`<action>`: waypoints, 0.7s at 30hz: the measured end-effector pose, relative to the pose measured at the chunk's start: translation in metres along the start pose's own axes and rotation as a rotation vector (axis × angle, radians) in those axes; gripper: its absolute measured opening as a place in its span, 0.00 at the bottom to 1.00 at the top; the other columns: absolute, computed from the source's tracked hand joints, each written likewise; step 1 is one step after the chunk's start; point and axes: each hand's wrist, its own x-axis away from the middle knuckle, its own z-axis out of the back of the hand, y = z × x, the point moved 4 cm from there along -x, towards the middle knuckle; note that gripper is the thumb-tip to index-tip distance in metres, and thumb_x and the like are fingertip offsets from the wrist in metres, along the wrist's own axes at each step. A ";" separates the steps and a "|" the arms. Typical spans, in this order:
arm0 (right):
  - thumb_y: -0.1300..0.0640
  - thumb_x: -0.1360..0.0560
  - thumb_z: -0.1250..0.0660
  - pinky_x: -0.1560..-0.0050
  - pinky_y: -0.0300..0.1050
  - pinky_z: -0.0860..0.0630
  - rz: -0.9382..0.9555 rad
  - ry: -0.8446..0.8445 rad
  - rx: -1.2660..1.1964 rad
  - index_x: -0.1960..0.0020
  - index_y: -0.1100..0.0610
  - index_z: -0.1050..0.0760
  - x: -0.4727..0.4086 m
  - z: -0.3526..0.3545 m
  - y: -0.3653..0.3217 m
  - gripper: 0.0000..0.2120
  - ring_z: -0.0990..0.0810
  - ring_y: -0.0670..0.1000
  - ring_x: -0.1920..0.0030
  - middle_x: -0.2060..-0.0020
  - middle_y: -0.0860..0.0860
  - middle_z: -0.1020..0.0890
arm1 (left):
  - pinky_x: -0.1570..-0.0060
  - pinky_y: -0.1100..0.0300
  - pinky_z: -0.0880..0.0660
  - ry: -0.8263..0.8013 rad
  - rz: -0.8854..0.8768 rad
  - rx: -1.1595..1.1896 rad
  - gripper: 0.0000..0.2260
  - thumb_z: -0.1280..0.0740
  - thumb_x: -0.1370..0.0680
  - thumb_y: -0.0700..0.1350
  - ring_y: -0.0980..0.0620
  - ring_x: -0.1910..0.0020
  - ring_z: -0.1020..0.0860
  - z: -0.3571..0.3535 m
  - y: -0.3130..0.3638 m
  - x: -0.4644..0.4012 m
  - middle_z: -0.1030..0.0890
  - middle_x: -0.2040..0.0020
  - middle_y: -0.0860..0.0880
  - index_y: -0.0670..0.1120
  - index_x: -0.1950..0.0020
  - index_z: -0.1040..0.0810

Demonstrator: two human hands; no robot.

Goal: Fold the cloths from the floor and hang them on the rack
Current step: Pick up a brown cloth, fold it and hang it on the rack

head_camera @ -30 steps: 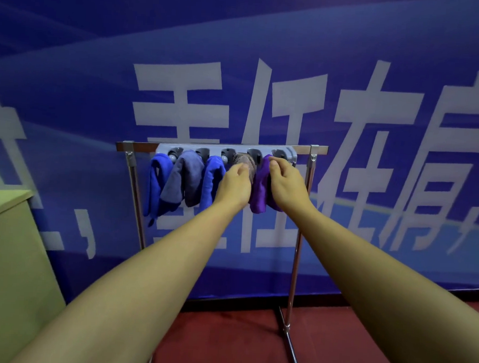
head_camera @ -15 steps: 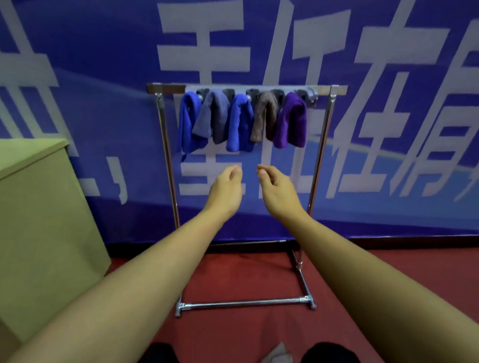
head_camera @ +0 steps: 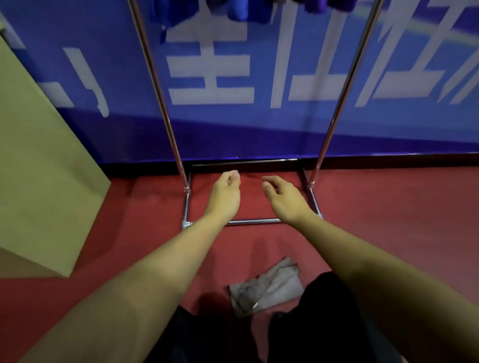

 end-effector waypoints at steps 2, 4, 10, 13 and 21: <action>0.50 0.18 0.40 0.40 0.47 0.25 -0.041 -0.030 0.004 0.34 0.54 0.24 -0.013 -0.007 0.025 0.16 0.19 0.53 0.45 0.46 0.53 0.16 | 0.38 0.40 0.24 -0.038 0.034 0.003 0.15 0.44 0.22 0.60 0.44 0.43 0.19 -0.020 -0.019 -0.013 0.18 0.44 0.50 0.55 0.42 0.24; 0.50 0.19 0.40 0.38 0.50 0.25 -0.080 -0.060 0.001 0.35 0.54 0.24 -0.027 -0.013 0.050 0.16 0.18 0.54 0.45 0.46 0.53 0.16 | 0.38 0.41 0.24 -0.071 0.056 0.004 0.12 0.43 0.18 0.56 0.44 0.44 0.19 -0.039 -0.038 -0.027 0.18 0.45 0.49 0.54 0.42 0.24; 0.50 0.18 0.40 0.37 0.49 0.26 -0.196 -0.146 0.024 0.34 0.55 0.24 -0.059 -0.038 0.127 0.17 0.20 0.53 0.44 0.46 0.54 0.17 | 0.40 0.44 0.23 -0.127 0.160 -0.045 0.18 0.43 0.21 0.58 0.43 0.44 0.19 -0.096 -0.110 -0.065 0.17 0.44 0.47 0.51 0.40 0.23; 0.50 0.19 0.39 0.38 0.50 0.25 -0.269 -0.199 0.015 0.35 0.55 0.24 -0.068 -0.058 0.171 0.16 0.20 0.52 0.46 0.49 0.53 0.18 | 0.39 0.45 0.24 -0.165 0.218 -0.063 0.14 0.42 0.20 0.57 0.42 0.45 0.18 -0.126 -0.149 -0.078 0.17 0.44 0.46 0.52 0.42 0.23; 0.41 0.24 0.41 0.37 0.56 0.24 -0.452 -0.247 -0.055 0.35 0.53 0.23 -0.088 -0.122 0.290 0.24 0.18 0.56 0.43 0.43 0.54 0.17 | 0.39 0.46 0.24 -0.252 0.403 -0.126 0.13 0.40 0.18 0.53 0.42 0.42 0.19 -0.188 -0.247 -0.099 0.18 0.40 0.46 0.51 0.38 0.23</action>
